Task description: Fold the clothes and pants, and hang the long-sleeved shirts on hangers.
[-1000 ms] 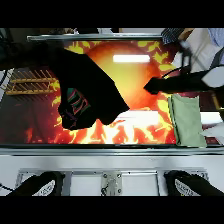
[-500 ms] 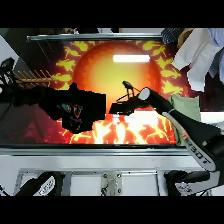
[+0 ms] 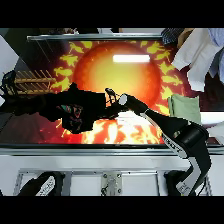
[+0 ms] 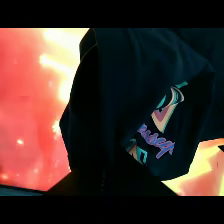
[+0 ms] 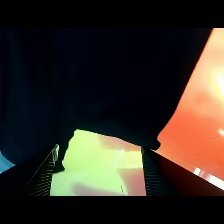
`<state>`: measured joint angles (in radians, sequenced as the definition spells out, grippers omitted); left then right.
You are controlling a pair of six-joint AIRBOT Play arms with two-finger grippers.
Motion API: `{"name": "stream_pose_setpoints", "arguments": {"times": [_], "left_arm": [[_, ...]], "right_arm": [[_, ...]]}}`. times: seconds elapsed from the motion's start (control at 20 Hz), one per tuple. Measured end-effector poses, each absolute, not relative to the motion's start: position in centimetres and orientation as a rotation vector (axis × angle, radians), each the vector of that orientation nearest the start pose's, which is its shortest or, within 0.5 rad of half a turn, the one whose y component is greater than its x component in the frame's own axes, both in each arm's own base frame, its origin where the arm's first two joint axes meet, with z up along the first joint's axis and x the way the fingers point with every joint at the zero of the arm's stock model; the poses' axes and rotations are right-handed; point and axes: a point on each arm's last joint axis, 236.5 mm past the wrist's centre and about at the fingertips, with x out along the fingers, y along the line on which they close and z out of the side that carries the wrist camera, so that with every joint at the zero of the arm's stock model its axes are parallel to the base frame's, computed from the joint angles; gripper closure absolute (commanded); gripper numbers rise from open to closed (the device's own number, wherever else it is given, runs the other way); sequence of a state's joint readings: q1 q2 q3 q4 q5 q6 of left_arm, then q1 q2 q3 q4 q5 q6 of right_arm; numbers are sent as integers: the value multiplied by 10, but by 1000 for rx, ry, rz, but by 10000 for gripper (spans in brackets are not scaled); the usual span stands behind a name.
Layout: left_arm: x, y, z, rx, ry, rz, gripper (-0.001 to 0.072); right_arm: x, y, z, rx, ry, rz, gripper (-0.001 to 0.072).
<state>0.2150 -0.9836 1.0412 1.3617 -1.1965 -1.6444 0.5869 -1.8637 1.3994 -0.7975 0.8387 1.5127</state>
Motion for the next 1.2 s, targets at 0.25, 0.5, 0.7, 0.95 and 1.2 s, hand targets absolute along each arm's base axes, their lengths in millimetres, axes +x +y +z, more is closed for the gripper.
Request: {"name": "stream_pose_setpoints", "arguments": {"times": [0.25, 0.5, 0.7, 0.95, 1.2], "left_arm": [[335, 27, 94, -346, 1029, 95, 692], [328, 25, 117, -334, 958, 88, 692], [324, 19, 168, -326, 820, 62, 692], [297, -36, 363, -347, 348, -163, 692], [202, -100, 525, -300, -46, -450, 692]], "right_arm": [[375, 396, -110, 419, 1367, 595, 268], [398, 406, -109, 478, 1265, 527, 700], [429, 407, -43, 434, 1102, 615, 701], [456, 344, 200, 296, 672, 752, 701], [367, 250, 433, 222, 174, 747, 701]]}}
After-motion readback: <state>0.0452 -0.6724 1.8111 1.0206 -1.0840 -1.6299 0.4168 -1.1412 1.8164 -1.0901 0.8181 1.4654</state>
